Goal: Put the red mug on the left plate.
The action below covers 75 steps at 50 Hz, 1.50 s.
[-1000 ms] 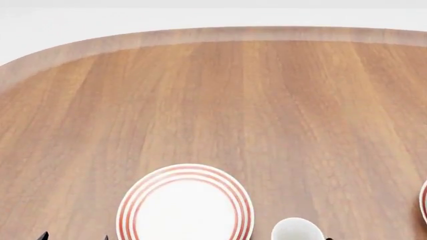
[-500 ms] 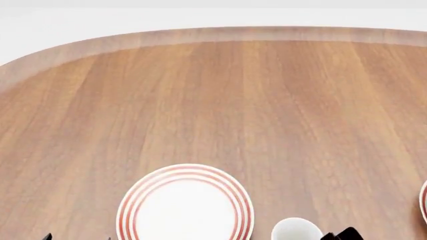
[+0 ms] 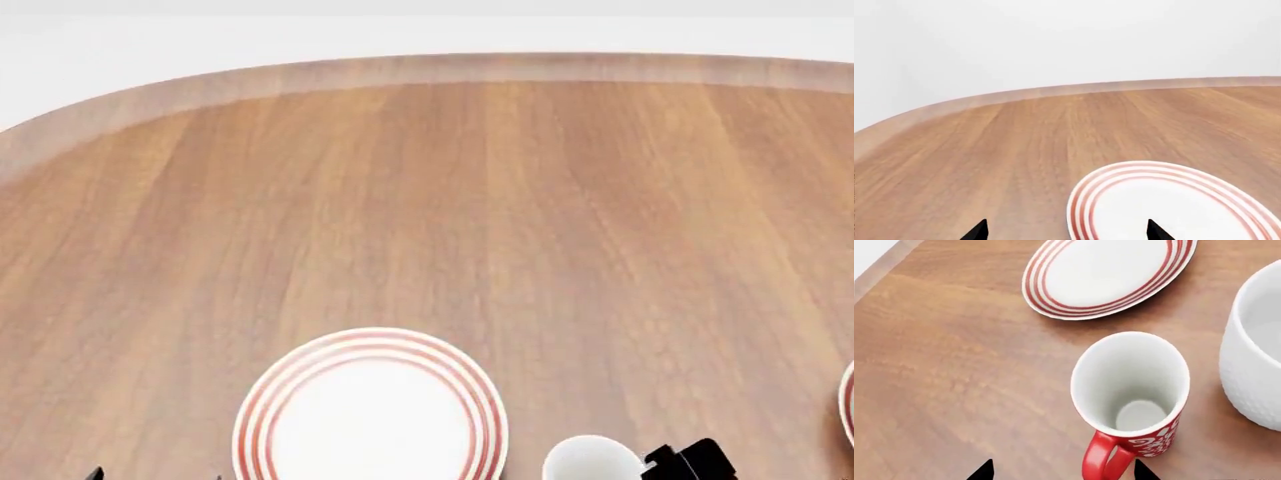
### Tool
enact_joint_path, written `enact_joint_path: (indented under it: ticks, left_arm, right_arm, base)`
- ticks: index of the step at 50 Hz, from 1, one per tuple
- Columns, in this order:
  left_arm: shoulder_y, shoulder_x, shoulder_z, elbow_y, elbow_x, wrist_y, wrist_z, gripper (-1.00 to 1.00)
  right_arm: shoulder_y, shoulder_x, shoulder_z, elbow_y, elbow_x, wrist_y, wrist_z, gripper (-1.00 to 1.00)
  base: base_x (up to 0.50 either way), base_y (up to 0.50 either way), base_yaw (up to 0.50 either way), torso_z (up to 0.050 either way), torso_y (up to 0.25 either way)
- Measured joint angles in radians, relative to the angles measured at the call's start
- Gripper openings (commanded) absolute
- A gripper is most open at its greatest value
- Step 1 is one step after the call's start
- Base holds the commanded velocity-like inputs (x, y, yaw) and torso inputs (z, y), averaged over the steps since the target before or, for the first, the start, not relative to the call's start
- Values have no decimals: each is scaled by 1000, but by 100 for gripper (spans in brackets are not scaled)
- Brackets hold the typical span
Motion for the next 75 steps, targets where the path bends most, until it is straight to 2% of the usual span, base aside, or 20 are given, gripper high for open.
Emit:
enact_joint_path:
  ticks: [58,59,75]
  left_arm:
    - [-9,-20,26,-15,-16,14,-26,100]
    - [-9,-21,27,-15,-16,13,-27,100]
    - [-10,-27,33,-13,-21,16,-34,100]
  right_arm:
    - [133,25,-18,322,66,-136,39,100]
    - [134,26,-18,325,66,-138,40,-100]
    - [126,32,-36,317,79,-147,58,-100]
  base:
    - [0,0,0,0,0]
    - [0,0,0,0,0]
    - [0,0,0,0,0]
